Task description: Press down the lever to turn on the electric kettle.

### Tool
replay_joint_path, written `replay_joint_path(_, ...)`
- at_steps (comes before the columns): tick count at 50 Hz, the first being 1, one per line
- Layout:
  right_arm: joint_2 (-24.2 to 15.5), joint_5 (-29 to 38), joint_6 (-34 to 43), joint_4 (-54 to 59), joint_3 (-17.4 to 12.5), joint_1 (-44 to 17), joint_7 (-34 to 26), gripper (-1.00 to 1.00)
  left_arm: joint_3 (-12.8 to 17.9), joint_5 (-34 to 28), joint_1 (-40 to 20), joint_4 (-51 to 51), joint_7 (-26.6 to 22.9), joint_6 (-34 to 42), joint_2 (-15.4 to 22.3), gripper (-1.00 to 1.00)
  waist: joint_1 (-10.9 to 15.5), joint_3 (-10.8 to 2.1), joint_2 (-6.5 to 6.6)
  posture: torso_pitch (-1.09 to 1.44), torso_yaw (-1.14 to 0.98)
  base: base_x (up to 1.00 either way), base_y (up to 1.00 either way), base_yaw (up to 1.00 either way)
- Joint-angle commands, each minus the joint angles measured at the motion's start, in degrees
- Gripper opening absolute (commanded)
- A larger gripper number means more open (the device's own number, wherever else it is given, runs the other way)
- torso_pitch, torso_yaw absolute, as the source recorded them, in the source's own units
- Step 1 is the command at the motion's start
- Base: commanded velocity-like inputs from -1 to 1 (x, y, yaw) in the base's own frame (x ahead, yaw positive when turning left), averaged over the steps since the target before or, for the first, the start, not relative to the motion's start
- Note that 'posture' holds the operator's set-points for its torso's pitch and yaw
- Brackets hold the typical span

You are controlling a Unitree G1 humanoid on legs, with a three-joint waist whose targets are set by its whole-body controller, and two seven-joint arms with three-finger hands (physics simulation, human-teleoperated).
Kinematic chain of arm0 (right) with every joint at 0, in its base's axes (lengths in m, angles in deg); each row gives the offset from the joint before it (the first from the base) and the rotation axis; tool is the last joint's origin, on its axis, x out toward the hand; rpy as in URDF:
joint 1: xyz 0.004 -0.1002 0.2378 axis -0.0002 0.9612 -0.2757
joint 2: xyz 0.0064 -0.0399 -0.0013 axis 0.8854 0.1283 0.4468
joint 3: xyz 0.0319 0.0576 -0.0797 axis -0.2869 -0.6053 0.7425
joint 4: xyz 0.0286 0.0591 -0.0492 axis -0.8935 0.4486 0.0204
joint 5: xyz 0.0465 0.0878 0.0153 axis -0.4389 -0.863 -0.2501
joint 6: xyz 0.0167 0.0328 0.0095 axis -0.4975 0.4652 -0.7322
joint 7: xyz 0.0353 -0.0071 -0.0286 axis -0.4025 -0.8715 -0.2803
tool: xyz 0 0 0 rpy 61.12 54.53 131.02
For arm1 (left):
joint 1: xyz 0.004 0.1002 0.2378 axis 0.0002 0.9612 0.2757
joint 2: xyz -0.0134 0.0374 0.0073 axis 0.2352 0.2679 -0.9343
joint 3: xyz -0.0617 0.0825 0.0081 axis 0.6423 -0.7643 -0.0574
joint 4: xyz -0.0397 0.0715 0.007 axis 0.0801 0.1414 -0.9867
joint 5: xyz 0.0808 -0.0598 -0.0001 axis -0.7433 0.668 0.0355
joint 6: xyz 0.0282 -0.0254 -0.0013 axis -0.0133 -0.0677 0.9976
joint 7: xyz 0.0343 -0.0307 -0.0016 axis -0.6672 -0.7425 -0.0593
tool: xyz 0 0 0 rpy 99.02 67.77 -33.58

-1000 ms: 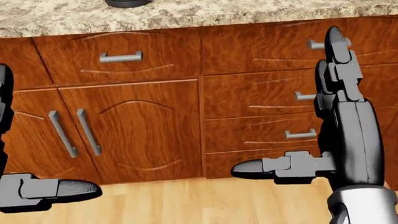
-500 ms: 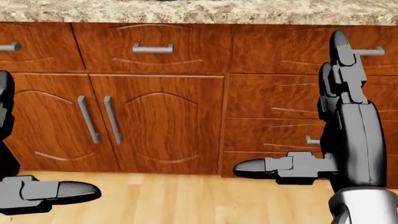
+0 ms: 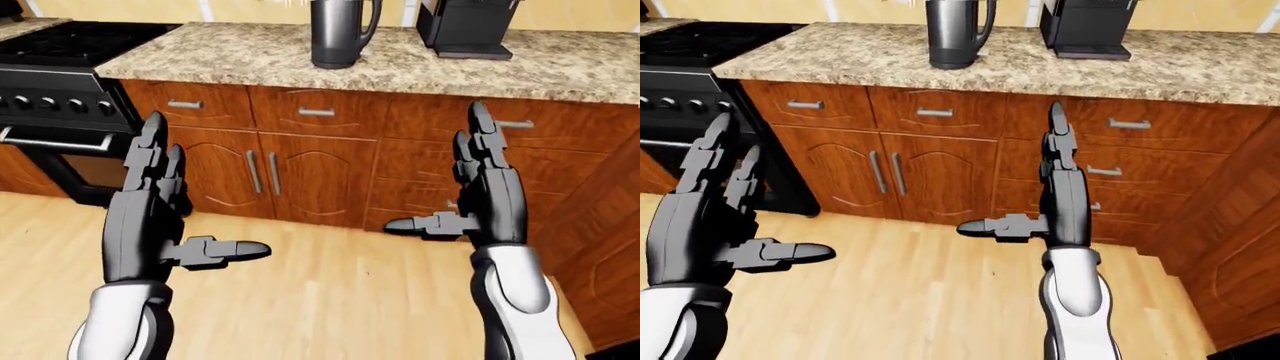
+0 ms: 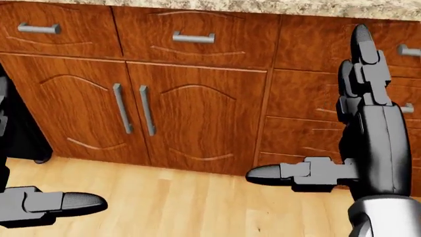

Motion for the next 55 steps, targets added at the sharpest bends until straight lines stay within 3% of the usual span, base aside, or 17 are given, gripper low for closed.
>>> replay_joint_path(1, 0.0, -0.8, -1.0, -2.5, 0.4, -1.5, 0.2, 1.00, 0.5, -0.3, -1.2, 2.0, 0.2, -1.9, 0.5, 1.00, 0.0, -1.31, 0.18, 0.00, 0.00, 0.00, 0.00, 0.00)
replay_joint_path(3, -0.2, -0.8, -0.5, -2.6, 0.5, -1.6, 0.4, 1.00, 0.4, -0.4, -1.2, 2.0, 0.3, -1.9, 0.5, 1.00, -0.4, -2.04, 1.34, 0.00, 0.00, 0.00, 0.00, 0.00)
replay_joint_path(6, -0.4, -0.6, -0.2, -3.1, 0.7, -1.7, 0.5, 1.00, 0.3, -0.4, -1.4, 2.1, 0.2, -1.7, 0.5, 1.00, -0.5, -1.67, 1.25, 0.00, 0.00, 0.02, 0.00, 0.00)
replay_joint_path(7, -0.5, -0.4, -0.2, -3.4, 0.8, -1.6, 0.5, 1.00, 0.2, -0.5, -1.3, 2.0, 0.2, -1.8, 0.5, 1.00, -0.6, -2.72, 1.43, 0.00, 0.00, 0.11, 0.00, 0.00)
replay_joint_path(8, -0.5, -0.3, -0.1, -3.6, 0.8, -1.7, 0.5, 1.00, 0.2, -0.5, -1.4, 2.0, 0.2, -1.8, 0.5, 1.00, -0.7, -1.48, 1.45, 0.00, 0.00, 0.19, 0.00, 0.00)
replay_joint_path(9, -0.5, -0.2, -0.1, -3.7, 0.8, -1.7, 0.4, 1.00, 0.3, -0.5, -1.4, 2.0, 0.2, -1.7, 0.5, 1.00, -0.7, -0.38, 1.25, 0.00, 0.00, 0.19, 0.00, 0.00)
replay_joint_path(15, -0.5, 0.4, 0.0, -3.8, 1.0, -1.6, 0.3, 1.00, 0.4, -0.5, -1.3, 1.8, 0.0, -2.0, 0.5, 1.00, -0.7, 0.09, -1.73, 0.00, 0.00, 0.20, 0.00, 0.00)
replay_joint_path(23, -0.3, 0.8, -0.5, -3.2, 1.3, -1.5, 0.1, 1.00, 0.8, -0.3, -1.5, 2.0, 0.0, -1.5, 0.6, 1.00, -0.6, -0.11, 0.95, 0.00, 0.00, 0.24, 0.00, 0.00)
replay_joint_path(25, -0.4, 1.0, -0.6, -3.0, 1.3, -1.5, 0.1, 1.00, 0.8, -0.3, -1.5, 2.2, 0.0, -1.4, 0.7, 1.00, -0.8, 0.07, 2.53, 0.00, 0.00, 0.24, 0.00, 0.00)
replay_joint_path(27, -0.4, 1.2, -0.4, -3.2, 1.4, -1.5, 0.0, 1.00, 0.8, -0.3, -1.4, 1.8, 0.0, -1.8, 0.7, 1.00, -0.9, -0.79, 5.89, 0.00, 0.00, 0.24, 0.00, 0.00)
replay_joint_path(36, -0.3, 1.9, -0.6, -2.8, 1.6, -1.6, -0.3, 1.00, 0.4, -0.5, -1.0, 1.3, -0.2, -2.6, 0.5, 1.00, -0.2, -0.67, 2.23, 0.00, 0.00, 0.24, 0.00, 0.00)
replay_joint_path(40, -0.2, 2.3, -0.6, -3.0, 1.8, -1.7, -0.4, 1.00, 0.4, -0.5, -1.2, 2.0, -0.3, -2.2, 0.5, 1.00, 0.3, -1.64, -2.51, 0.00, 0.00, 0.24, 0.00, 0.00)
replay_joint_path(49, -0.2, 2.2, 0.2, -4.1, 1.2, -1.7, -0.6, 1.00, 0.1, -0.7, -0.9, 2.3, -0.5, -2.3, 0.3, 1.00, -1.1, 0.13, 0.93, 0.00, 0.00, 0.24, 0.00, 0.00)
replay_joint_path(51, -0.2, 2.2, 0.5, -4.5, 1.3, -1.7, -0.6, 1.00, 0.2, -0.7, -0.9, 2.4, -0.6, -2.1, 0.4, 1.00, -1.4, -0.08, 2.77, 0.00, 0.00, 0.24, 0.00, 0.00)
replay_joint_path(53, -0.3, 2.3, 0.8, -4.7, 1.4, -1.8, -0.7, 1.00, 0.3, -0.7, -1.1, 2.3, -0.6, -2.0, 0.4, 1.00, -1.4, -1.63, 6.60, 0.00, 0.00, 0.23, 0.00, 0.00)
replay_joint_path(54, -0.3, 2.3, 0.9, -4.8, 1.3, -1.9, -0.7, 1.00, 0.4, -0.7, -1.2, 2.5, -0.6, -1.8, 0.4, 1.00, -0.6, -1.14, 4.39, 0.00, 0.00, 0.25, 0.00, 0.00)
replay_joint_path(55, -0.3, 2.3, 1.0, -4.9, 1.4, -1.9, -0.7, 1.00, 0.3, -0.7, -1.2, 2.6, -0.5, -1.7, 0.5, 1.00, -0.9, -0.72, 5.17, 0.00, 0.00, 0.25, 0.00, 0.00)
